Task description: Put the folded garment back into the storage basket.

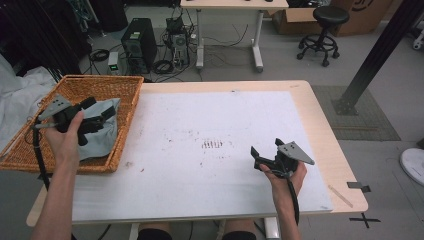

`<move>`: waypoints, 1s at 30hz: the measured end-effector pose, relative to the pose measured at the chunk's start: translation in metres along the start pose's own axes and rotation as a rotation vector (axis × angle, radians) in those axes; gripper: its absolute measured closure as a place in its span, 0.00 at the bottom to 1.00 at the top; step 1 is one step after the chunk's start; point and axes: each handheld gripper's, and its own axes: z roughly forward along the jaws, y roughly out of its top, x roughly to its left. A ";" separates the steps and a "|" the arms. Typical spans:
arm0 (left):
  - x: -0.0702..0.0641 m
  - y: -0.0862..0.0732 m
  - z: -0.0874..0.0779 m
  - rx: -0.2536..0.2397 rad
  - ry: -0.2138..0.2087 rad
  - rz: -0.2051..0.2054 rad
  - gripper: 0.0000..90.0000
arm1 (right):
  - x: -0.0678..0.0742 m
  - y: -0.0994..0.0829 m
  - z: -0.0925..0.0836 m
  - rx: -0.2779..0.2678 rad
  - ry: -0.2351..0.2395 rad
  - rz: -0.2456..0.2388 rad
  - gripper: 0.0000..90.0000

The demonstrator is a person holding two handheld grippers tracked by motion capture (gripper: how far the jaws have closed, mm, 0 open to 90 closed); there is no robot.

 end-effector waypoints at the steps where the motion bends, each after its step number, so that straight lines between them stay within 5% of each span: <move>1: -0.011 0.001 0.004 -0.031 -0.014 0.005 0.07 | -0.001 0.000 0.000 -0.002 -0.001 0.000 0.06; 17: -0.103 -0.025 0.033 -0.070 -0.167 0.057 0.03 | -0.004 -0.008 -0.002 -0.014 0.011 -0.003 0.04; 23: -0.140 -0.069 0.048 -0.029 -0.197 0.119 0.02 | -0.004 -0.015 -0.002 -0.043 0.010 -0.009 0.02; 30: -0.148 -0.119 0.057 -0.032 -0.146 0.095 0.02 | 0.001 -0.024 -0.001 -0.070 0.017 -0.047 0.03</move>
